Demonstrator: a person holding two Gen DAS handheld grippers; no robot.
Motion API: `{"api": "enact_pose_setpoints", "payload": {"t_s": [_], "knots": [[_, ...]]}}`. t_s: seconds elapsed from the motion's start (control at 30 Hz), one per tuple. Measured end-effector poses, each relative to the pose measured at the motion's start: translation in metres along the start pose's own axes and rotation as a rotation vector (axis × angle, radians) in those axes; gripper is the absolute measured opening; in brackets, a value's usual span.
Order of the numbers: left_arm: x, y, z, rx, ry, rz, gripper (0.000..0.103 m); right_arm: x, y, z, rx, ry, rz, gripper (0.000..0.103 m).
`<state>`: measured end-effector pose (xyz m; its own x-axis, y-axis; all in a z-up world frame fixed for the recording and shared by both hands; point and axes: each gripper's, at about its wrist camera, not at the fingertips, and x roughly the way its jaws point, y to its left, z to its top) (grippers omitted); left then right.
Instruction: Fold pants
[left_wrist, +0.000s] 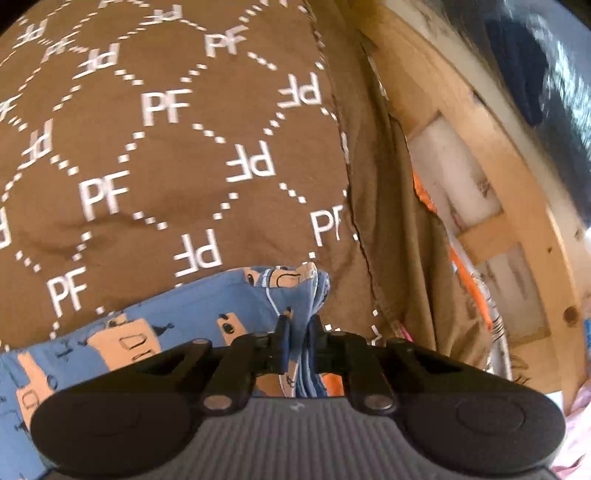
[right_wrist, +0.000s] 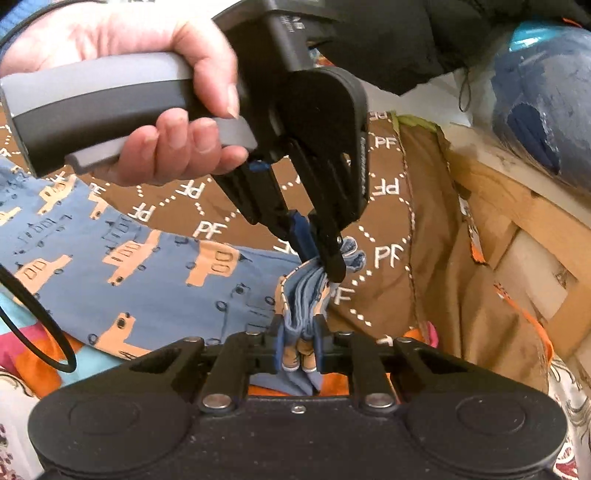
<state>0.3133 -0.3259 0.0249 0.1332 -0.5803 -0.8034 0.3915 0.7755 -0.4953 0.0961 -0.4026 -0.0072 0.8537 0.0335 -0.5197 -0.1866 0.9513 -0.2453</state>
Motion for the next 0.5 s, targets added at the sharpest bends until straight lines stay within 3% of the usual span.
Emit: {"api": "enact_pose_setpoints", "payload": {"t_s": [0.3, 0.5], "knots": [[-0.073, 0.064, -0.042, -0.128, -0.151, -0.1, 0.009, -0.022, 0.035, 0.01, -0.057, -0.14, 0.126, 0.015], [-0.103, 0.114, -0.076, -0.212, -0.212, -0.099, 0.009, -0.028, 0.08, 0.022, -0.096, -0.129, 0.256, 0.015]]}}
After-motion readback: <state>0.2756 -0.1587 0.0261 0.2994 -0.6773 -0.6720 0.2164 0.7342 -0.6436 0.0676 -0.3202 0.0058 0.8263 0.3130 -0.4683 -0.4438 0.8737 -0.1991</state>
